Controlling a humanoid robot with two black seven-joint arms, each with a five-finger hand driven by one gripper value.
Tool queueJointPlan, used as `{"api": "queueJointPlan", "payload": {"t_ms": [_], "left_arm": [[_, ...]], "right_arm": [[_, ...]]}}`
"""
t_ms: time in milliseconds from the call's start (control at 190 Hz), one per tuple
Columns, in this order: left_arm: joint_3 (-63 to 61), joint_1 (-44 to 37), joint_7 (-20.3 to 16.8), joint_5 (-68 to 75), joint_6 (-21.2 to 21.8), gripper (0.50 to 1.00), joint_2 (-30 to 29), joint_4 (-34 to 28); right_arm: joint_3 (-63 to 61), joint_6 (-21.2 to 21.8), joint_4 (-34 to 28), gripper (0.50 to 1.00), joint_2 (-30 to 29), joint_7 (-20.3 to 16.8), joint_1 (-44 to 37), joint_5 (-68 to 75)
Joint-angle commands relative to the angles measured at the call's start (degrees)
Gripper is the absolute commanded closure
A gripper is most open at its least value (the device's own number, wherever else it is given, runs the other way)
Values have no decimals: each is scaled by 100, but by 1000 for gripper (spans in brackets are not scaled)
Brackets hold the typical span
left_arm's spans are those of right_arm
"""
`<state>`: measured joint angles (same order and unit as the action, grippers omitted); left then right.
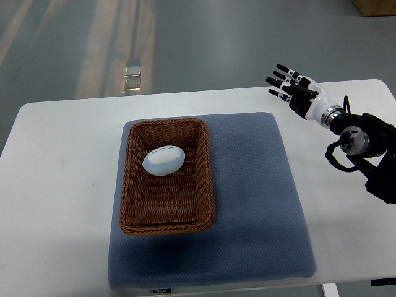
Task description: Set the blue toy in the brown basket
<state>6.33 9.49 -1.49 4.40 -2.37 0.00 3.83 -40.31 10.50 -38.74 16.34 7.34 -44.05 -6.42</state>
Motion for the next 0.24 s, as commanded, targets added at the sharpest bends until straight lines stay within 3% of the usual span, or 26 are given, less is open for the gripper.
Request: {"api": "queueJointPlan", "payload": {"t_ms": [0, 237], "left_arm": [[0, 0, 0, 0, 0, 500, 0, 12], [0, 0, 0, 0, 0, 500, 0, 12]], "right_arm": [[-3, 4, -2, 591, 1, 5, 81, 1], [-3, 4, 16, 591, -26, 5, 98, 1]]}}
